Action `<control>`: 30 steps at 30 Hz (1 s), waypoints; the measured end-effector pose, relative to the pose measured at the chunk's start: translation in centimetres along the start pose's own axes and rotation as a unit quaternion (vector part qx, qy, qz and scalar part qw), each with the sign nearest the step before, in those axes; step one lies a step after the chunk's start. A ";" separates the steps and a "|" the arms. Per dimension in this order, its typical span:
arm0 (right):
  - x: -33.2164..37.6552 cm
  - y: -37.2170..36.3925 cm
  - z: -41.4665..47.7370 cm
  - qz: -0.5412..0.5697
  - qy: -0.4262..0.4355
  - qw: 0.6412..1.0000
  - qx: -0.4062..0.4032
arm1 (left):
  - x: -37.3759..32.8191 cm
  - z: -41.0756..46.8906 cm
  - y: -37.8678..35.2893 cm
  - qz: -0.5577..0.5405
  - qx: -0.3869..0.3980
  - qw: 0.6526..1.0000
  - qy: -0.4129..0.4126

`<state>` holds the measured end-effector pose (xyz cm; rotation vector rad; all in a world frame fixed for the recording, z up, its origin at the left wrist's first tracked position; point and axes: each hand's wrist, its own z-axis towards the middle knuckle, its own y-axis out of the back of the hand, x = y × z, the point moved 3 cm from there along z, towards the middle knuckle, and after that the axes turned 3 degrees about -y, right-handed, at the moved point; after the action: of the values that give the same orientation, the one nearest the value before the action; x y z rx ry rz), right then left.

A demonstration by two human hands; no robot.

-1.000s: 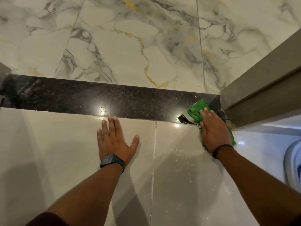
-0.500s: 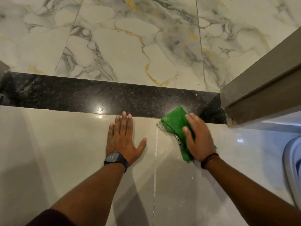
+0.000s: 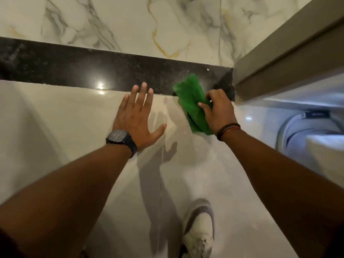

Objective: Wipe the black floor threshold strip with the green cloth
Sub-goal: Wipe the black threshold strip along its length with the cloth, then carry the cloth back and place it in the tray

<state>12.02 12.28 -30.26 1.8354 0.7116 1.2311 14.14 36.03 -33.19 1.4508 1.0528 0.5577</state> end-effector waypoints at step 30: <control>-21.5 38.2 -18.0 0.030 -0.390 0.917 -0.079 | -47.5 4.5 20.2 -0.035 0.078 0.951 -0.298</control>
<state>-11.94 -19.41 -4.30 1.9955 0.1012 0.4737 0.98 -4.41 -3.59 1.5748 0.6680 -0.0306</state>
